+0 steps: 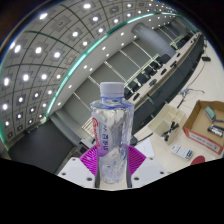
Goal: Pour water
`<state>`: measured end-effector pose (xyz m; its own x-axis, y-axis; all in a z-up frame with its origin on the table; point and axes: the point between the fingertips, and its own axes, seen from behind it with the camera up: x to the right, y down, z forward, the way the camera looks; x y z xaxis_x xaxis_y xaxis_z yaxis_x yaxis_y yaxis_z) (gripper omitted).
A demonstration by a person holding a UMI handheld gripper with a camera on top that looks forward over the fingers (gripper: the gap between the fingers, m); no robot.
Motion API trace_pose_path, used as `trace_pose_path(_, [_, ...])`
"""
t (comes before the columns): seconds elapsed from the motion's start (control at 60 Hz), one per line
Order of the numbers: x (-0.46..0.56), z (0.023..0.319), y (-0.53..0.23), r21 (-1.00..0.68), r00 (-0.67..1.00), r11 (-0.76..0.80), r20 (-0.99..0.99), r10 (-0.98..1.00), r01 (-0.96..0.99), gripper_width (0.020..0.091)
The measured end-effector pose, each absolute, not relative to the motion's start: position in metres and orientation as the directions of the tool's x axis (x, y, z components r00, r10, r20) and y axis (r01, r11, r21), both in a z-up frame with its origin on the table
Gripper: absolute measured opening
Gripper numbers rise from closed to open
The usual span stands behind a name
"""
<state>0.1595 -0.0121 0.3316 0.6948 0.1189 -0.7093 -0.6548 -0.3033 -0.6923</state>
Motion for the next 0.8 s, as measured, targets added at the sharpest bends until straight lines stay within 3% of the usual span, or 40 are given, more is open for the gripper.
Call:
trace_pose_path(0.1, [0.202,0.343,-0.012,-0.85,0.853,-0.22,-0.51,0.115,-0.478,0.036])
trace_pose_path(0.233, [0.263,0.324,-0.012,-0.968,0.981,-0.169,-0.192,0.021,-0.185,0.0358])
trace_pose_path(0.383, [0.308,0.26,-0.013,-0.978,0.999,-0.207,0.02,-0.044,0.011,0.0358])
trace_pose_path(0.5, [0.326,0.19,-0.013,-0.961,0.994,-0.269,0.081,-0.067,0.06,0.0356])
trace_pose_path(0.65, [0.338,0.123,-0.019,-0.94,0.995,-0.341,0.059,-0.085,0.027,0.0358])
trace_pose_path(0.8, [0.346,0.083,-0.028,-0.927,0.994,-0.375,0.032,-0.109,-0.011,0.0359])
